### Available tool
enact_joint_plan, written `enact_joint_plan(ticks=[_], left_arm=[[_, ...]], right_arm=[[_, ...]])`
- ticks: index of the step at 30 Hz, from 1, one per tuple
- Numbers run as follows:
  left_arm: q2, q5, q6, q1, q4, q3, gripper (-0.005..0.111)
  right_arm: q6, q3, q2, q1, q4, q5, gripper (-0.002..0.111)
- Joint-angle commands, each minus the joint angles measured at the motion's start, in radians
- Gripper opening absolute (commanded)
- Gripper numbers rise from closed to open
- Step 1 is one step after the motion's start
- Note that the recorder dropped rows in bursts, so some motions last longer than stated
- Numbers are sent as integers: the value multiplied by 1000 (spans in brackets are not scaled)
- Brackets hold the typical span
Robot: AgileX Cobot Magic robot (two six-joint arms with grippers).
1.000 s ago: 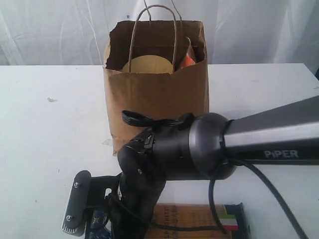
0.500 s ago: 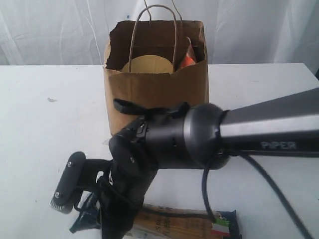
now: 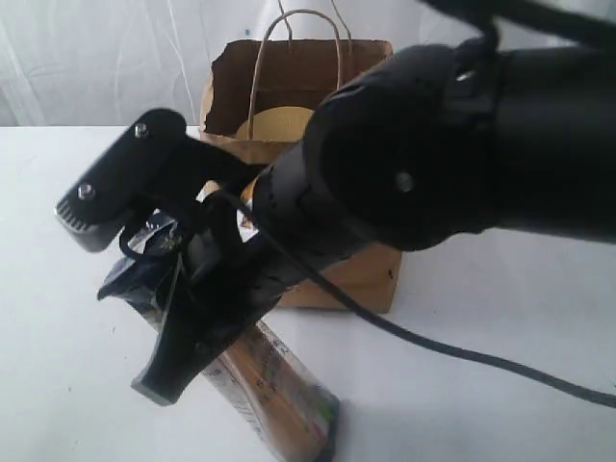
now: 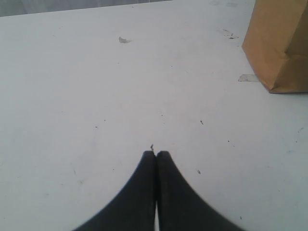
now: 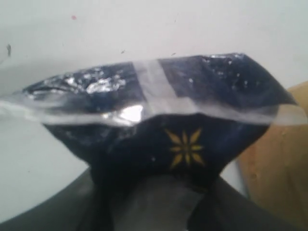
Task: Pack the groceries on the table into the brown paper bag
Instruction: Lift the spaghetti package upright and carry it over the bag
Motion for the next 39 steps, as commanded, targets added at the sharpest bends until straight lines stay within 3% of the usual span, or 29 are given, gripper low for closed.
enact_joint_plan(ticks=[1,17,31,39], left_arm=[[-4,0,-1,2,2,4,0],[-4,0,-1,2,2,4,0],[-4,0,-1,2,2,4,0],[-4,0,-1,2,2,4,0]], right_arm=[[22,-8,-121,-1,-9,-79,0],[158,-67,-464,-94,-50,-154,0],[182,-304,-481,-249,-122,-85,0],[190,-401,-477,-262,-255,-17,0]])
